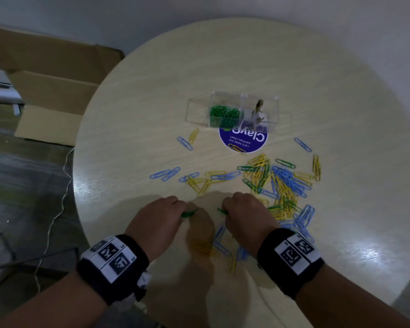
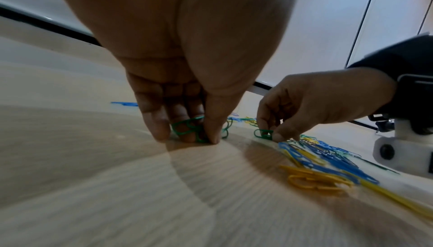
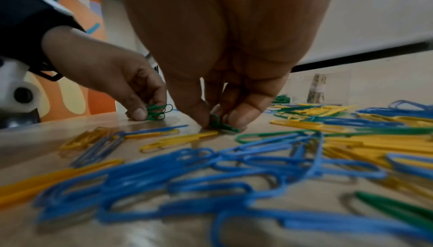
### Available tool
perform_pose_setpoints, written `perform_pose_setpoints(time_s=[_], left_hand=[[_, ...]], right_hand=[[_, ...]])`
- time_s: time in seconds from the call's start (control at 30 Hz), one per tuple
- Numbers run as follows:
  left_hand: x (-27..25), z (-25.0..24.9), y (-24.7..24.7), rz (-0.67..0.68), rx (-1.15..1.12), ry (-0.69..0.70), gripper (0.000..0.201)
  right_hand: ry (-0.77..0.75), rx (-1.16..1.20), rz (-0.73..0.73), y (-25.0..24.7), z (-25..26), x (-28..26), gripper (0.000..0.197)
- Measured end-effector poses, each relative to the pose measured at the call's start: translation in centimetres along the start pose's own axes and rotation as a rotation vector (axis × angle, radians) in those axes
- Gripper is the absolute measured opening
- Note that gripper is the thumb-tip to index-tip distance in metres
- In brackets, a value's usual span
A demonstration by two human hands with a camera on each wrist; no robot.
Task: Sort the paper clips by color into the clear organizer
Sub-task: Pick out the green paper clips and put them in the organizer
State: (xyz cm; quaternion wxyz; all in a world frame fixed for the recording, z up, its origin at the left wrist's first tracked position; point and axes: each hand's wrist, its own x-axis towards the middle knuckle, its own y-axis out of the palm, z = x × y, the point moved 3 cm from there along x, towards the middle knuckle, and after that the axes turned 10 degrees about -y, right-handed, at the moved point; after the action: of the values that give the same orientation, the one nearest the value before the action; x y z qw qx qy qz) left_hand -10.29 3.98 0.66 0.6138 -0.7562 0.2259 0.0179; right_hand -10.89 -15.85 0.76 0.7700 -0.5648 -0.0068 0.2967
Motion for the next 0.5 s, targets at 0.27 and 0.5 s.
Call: perform_pose_setpoints(time_s=[0.27, 0.5], left_hand=[[2.9, -0.1, -2.3, 0.064, -0.502, -0.281, 0.012], [11.4, -2.5, -8.5, -0.123, -0.803, -0.354, 0.013]], right_hand=[[0.083, 0.079, -0.100, -1.1, -2.7, -0.5, 0.011], [0.307, 0.373, -0.463, -10.1, -6.9, 2.4, 0.010]])
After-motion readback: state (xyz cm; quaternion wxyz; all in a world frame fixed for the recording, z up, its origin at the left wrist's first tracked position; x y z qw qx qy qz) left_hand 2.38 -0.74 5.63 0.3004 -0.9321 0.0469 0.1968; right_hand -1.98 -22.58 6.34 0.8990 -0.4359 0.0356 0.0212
